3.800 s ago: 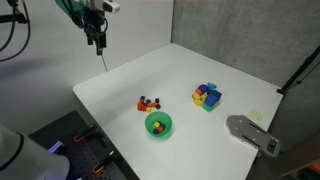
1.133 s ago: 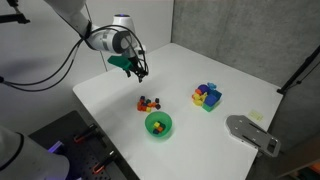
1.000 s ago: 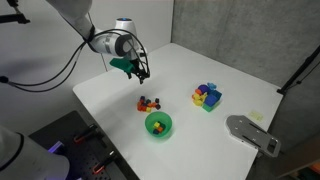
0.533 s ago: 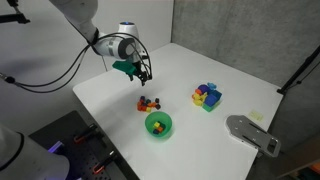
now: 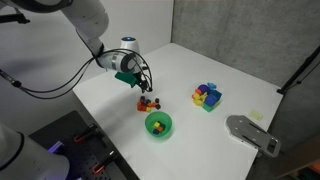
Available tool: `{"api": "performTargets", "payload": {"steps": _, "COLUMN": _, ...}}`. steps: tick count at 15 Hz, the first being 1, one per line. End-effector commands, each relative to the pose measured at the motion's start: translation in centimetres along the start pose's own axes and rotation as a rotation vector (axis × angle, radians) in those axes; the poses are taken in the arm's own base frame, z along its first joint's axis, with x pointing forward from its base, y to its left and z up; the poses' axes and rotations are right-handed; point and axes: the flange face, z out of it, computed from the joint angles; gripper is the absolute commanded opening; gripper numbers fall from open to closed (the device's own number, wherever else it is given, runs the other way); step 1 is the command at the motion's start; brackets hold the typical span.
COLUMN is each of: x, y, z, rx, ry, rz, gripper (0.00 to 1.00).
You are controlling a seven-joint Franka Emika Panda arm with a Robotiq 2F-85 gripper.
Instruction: Put a block into the bowel
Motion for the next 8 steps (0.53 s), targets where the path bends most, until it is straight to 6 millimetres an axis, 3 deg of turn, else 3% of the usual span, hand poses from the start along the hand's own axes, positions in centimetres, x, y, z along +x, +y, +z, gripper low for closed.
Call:
{"api": "performTargets", "payload": {"steps": 1, "x": 0.9, "y": -0.5, "z": 3.0, "rx": 0.0, "ry": 0.027, "rz": -0.047, "gripper": 1.0}}
{"api": "performTargets", "payload": {"steps": 8, "x": 2.3, "y": -0.7, "z": 7.7, "rx": 0.011, "ry": 0.053, "rz": -0.117, "gripper": 1.0}}
